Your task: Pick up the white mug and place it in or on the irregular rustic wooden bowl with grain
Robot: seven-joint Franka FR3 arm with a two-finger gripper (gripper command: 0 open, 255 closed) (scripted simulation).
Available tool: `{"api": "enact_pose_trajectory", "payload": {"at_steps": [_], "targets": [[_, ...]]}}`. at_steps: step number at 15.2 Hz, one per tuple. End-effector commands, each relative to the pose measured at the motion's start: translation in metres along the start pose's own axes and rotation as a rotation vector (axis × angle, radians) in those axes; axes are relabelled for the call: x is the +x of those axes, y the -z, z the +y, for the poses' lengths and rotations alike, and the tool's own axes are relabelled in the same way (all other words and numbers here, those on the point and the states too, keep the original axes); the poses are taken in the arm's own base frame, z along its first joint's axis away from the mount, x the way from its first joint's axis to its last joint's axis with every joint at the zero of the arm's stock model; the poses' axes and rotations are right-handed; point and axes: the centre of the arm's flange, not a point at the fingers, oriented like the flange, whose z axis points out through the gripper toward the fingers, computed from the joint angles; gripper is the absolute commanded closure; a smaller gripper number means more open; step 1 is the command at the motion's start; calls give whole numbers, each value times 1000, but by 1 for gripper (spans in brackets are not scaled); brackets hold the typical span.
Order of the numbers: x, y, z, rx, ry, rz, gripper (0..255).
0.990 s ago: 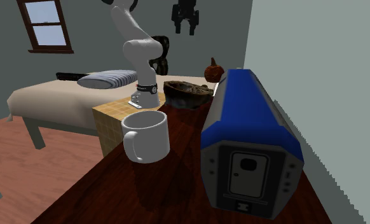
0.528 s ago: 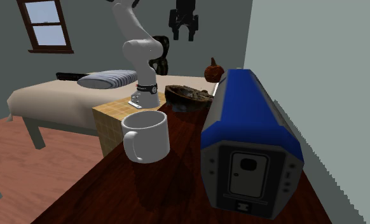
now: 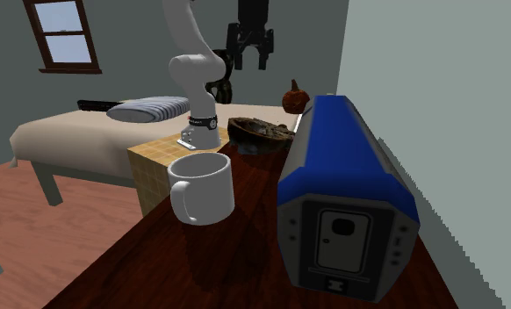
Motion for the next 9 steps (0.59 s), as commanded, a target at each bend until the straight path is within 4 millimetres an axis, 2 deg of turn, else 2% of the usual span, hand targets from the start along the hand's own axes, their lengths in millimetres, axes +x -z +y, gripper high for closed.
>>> {"api": "enact_pose_trajectory", "payload": {"at_steps": [1,9], "targets": [[15,-9,23,2,-5,3,0],[74,-48,104,17,-24,9,0]]}}
